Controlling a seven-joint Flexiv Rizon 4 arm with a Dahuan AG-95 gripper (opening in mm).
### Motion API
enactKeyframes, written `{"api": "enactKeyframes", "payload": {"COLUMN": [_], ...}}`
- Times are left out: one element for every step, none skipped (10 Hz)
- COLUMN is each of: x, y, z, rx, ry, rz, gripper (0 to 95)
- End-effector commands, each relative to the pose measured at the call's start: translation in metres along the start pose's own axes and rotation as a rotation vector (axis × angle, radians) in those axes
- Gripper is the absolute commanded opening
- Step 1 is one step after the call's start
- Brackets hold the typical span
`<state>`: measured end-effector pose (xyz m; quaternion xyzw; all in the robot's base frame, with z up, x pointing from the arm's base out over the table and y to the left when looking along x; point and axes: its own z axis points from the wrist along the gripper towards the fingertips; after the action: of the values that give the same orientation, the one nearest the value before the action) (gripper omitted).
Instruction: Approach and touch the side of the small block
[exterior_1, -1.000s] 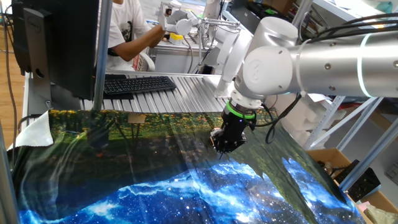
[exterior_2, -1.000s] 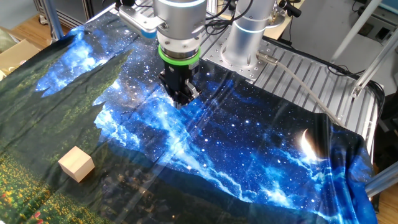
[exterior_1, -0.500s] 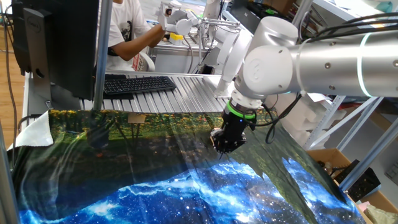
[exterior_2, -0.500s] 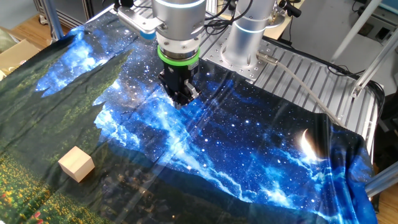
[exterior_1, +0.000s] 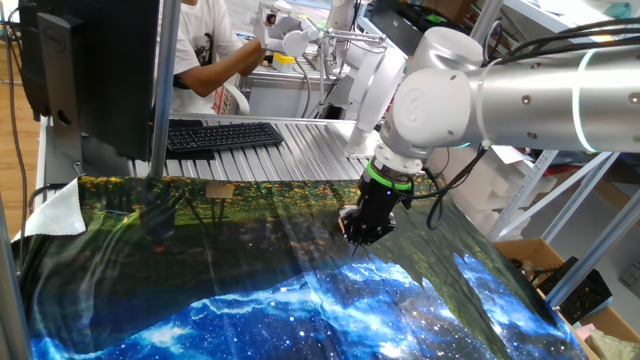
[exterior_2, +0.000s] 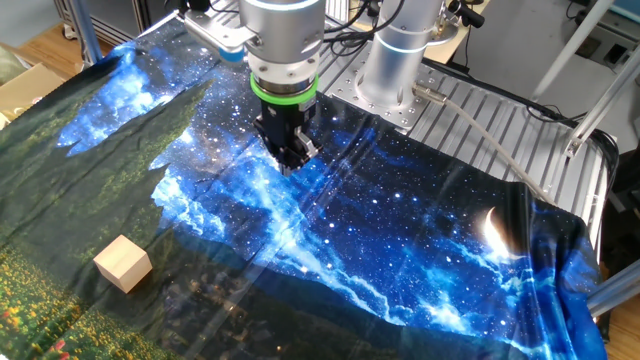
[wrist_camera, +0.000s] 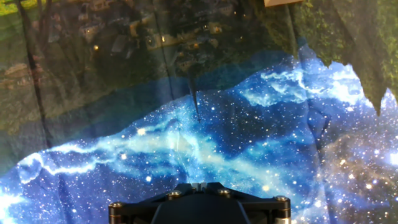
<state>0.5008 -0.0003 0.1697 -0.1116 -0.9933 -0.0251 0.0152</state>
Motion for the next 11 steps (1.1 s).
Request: {"api": "enactKeyframes", "payload": {"x": [0.001, 0.000, -0.001, -0.002, -0.006, -0.013, -0.019, -0.028, -0.043, -0.051, -0.069], "y": [0.000, 0.000, 0.000, 0.000, 0.000, 0.001, 0.001, 0.001, 0.001, 0.000, -0.002], "z": [0.000, 0.000, 0.000, 0.001, 0.002, 0.005, 0.007, 0.011, 0.018, 0.022, 0.032], "rx": [-0.007, -0.005, 0.003, 0.034, 0.039, 0.038, 0.038, 0.038, 0.037, 0.038, 0.051], "ry": [-0.001, 0.000, -0.004, -0.015, -0.018, -0.016, -0.015, -0.016, -0.016, -0.015, -0.017], "rz": [0.009, 0.026, 0.039, 0.054, 0.070, 0.078, 0.076, 0.074, 0.084, 0.087, 0.110], "gripper": [0.0, 0.0, 0.0, 0.0, 0.0, 0.0, 0.0, 0.0, 0.0, 0.0, 0.0]}}
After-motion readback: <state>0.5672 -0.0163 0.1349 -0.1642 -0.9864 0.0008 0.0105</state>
